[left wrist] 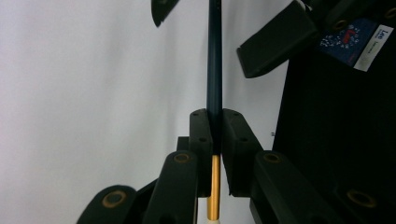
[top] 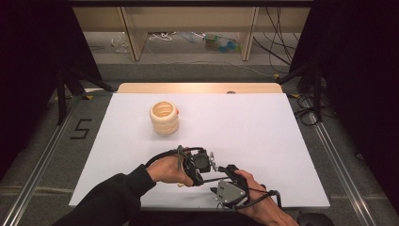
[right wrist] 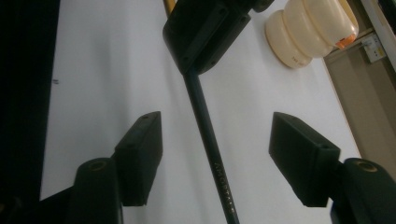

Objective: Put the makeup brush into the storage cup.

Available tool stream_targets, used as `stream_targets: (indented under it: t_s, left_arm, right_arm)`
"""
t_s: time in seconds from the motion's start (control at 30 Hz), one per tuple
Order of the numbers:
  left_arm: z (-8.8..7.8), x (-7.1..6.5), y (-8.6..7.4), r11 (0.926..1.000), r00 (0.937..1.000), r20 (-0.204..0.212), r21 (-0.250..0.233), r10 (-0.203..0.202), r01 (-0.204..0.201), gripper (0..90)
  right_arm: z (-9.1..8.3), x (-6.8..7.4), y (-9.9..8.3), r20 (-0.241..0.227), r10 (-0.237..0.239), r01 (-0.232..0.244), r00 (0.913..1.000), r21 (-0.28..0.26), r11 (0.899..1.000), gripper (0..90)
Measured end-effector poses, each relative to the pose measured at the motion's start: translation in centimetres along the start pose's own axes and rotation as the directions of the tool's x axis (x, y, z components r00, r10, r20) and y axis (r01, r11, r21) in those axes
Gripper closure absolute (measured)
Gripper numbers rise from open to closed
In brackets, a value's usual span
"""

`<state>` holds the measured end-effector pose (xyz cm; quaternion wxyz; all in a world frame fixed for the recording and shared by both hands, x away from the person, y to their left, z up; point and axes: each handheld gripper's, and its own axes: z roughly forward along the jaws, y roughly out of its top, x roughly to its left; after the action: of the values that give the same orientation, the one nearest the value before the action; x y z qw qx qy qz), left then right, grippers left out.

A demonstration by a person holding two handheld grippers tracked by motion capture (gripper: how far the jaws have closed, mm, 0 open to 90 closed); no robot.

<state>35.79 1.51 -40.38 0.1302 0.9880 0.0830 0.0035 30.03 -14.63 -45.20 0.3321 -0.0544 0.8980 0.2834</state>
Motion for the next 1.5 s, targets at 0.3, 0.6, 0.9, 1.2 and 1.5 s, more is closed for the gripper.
stream_targets:
  t_s: [0.3, 0.6, 0.9, 1.2, 1.5]
  left_arm:
    - [0.0, 0.0, 0.0, 0.9999, 0.9997, 0.017, -0.001, 0.016, -0.016, 83.0]
    - [0.0, -0.1, 0.1, 0.9999, 0.9997, 0.019, -0.006, 0.014, -0.014, 83.0]
    - [-0.1, -0.1, 0.2, 0.9997, 0.9995, 0.02, 0.005, 0.025, -0.025, 83.0]
    - [0.0, -0.2, 0.3, 0.9997, 0.9994, 0.026, 0.0, 0.023, -0.023, 83.0]
    - [0.1, -0.4, 0.3, 0.9998, 0.9992, 0.034, 0.006, 0.021, -0.021, 83.0]
  right_arm:
    - [0.4, 0.4, 0.6, 0.005, -0.06, 0.06, 0.9982, 0.032, 0.998, 51.0]
    - [0.7, 0.6, 1.1, -0.012, -0.1, 0.101, 0.9949, 0.051, 0.994, 60.2]
    - [0.8, 0.8, 1.5, 0.004, -0.128, 0.128, 0.9917, 0.07, 0.989, 67.3]
    - [1.0, 0.7, 1.6, -0.007, -0.183, 0.183, 0.9831, 0.062, 0.981, 72.6]
    - [1.0, 0.9, 1.8, -0.033, -0.219, 0.221, 0.975, 0.064, 0.973, 83.1]
